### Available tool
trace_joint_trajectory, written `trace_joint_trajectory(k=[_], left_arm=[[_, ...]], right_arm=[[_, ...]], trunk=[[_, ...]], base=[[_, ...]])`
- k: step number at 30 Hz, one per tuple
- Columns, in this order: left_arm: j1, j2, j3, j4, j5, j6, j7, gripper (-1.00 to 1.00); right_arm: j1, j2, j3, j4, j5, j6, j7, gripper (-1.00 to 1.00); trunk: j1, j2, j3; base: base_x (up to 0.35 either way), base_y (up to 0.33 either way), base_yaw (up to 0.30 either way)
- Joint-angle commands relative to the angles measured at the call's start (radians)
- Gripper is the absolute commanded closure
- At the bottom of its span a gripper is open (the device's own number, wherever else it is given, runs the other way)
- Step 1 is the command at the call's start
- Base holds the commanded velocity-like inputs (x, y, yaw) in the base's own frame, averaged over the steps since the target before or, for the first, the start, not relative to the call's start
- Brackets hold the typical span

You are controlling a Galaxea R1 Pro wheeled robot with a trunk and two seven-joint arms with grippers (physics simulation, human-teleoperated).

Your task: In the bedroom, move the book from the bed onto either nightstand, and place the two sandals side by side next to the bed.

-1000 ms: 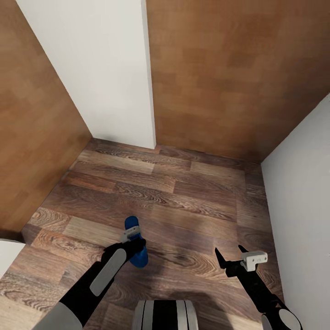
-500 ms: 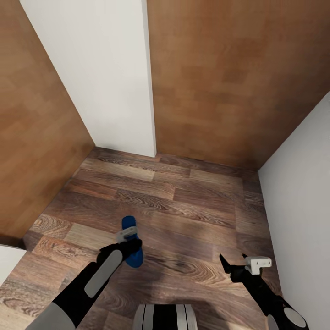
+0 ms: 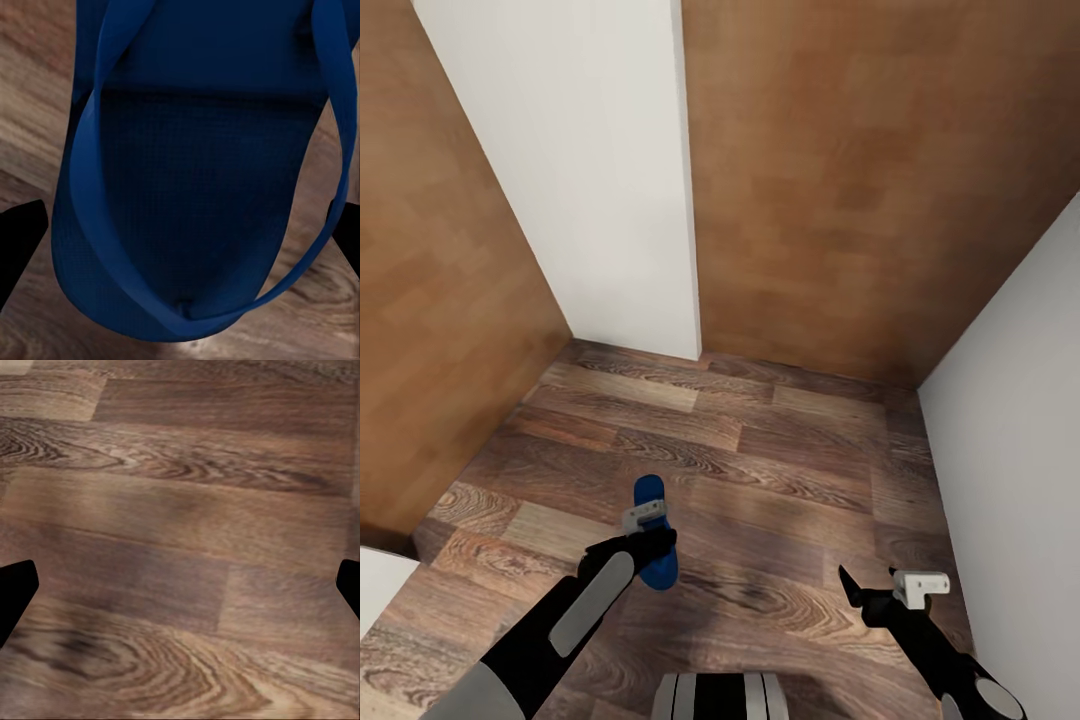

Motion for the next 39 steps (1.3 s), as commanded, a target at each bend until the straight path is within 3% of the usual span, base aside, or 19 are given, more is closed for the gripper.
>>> trace_joint_trajectory(k=[1, 24, 30, 39], left_arm=[[-0.001, 0.001, -0.003, -0.001, 0.007, 0.001, 0.008, 1.0], [0.001, -0.001, -0.01, 0.0, 0.009, 0.0, 0.008, 1.0], [0.002, -0.004, -0.015, 0.003, 0.01, -0.002, 0.005, 1.0], [0.006, -0.007, -0.022, 0.058, 0.01, -0.008, -0.08, 1.0]], right_arm=[[0.0, 0.0, -0.001, 0.008, -0.01, 0.006, 0.004, -1.0], [0.0, 0.002, 0.003, 0.027, -0.011, 0.005, 0.005, -1.0], [0.0, 0.002, 0.004, 0.07, -0.009, 0.004, 0.003, -1.0], [0.0, 0.002, 0.006, 0.106, -0.009, 0.004, 0.003, -1.0]], trunk=[[-0.001, 0.0, 0.003], [-0.011, 0.005, 0.092], [-0.014, 0.007, 0.115], [-0.018, 0.009, 0.15]], base=[[0.0, 0.0, 0.0], [0.0, 0.0, 0.0], [0.0, 0.0, 0.0], [0.0, 0.0, 0.0]])
